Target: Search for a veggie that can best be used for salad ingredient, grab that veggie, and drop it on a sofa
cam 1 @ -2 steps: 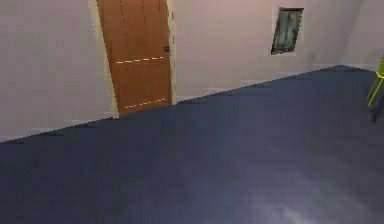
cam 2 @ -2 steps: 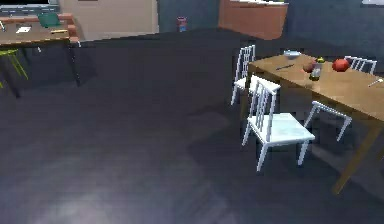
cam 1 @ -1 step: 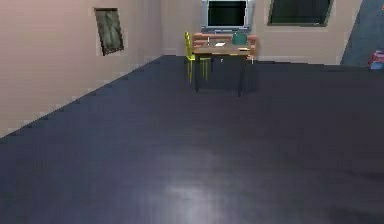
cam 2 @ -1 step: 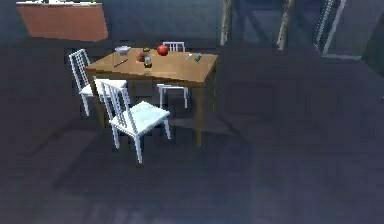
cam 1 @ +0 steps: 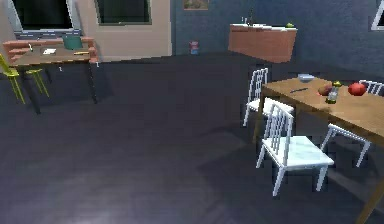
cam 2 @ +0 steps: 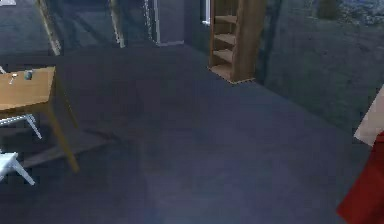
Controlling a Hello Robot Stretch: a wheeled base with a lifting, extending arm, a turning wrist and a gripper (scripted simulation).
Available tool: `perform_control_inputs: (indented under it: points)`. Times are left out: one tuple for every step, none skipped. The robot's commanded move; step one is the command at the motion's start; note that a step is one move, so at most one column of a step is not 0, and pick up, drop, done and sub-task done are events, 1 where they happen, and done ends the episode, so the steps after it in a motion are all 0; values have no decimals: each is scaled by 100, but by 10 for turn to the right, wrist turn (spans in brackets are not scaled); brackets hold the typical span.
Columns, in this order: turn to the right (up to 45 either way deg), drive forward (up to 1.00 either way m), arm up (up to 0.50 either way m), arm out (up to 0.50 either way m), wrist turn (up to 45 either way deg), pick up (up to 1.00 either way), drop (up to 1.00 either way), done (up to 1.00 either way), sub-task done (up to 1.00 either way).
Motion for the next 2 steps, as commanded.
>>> perform_control_inputs:
  points:
    - [0,100,0,0,0,0,0,0,0]
    - [0,15,0,0,0,0,0,0,0]
